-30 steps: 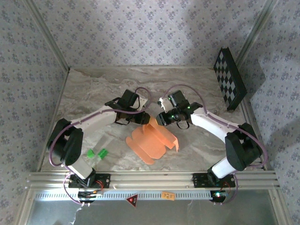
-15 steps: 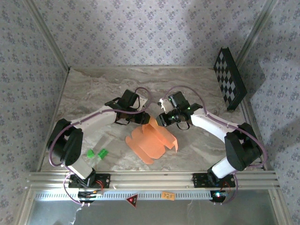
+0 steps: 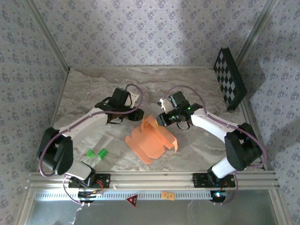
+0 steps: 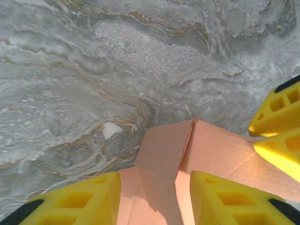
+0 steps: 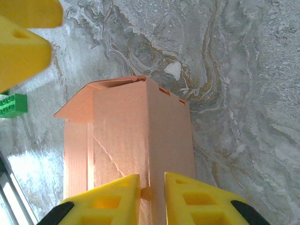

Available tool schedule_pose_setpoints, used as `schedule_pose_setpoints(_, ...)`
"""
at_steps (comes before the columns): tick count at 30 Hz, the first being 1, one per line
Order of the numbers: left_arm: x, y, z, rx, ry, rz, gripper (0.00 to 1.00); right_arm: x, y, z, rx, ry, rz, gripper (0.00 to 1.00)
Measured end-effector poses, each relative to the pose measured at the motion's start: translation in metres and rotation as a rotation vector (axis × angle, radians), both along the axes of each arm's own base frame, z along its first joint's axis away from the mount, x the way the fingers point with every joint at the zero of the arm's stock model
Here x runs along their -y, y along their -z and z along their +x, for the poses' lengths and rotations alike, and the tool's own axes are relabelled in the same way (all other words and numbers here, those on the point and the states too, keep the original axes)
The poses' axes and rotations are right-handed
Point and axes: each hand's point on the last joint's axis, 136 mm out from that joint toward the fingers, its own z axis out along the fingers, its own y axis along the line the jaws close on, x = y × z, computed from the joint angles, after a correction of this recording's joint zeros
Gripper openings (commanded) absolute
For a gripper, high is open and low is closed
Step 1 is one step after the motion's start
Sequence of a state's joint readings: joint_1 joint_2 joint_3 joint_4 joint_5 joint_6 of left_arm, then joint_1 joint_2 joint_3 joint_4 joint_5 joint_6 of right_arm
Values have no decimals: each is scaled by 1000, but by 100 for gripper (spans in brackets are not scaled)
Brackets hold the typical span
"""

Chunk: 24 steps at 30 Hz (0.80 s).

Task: Fold the paper box

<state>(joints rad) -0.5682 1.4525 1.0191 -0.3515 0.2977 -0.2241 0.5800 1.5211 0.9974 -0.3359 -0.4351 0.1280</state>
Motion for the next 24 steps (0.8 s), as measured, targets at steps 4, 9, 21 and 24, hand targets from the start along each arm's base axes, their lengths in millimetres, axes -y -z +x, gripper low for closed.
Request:
schedule_pose_setpoints(4, -9, 5, -7, 52, 33, 14, 45, 0, 0, 0, 0, 0, 0, 22)
schedule_pose_setpoints(9, -19, 30, -13, 107, 81, 41, 46, 0, 0, 0, 0, 0, 0, 22)
schedule_pose_setpoints(21, -5, 88, -15, 151, 170, -28, 45, 0, 0, 0, -2, 0, -2, 22)
schedule_pose_setpoints(24, 0, 91, -14, 174, 190, -60, 45, 0, 0, 0, -2, -1, -2, 22)
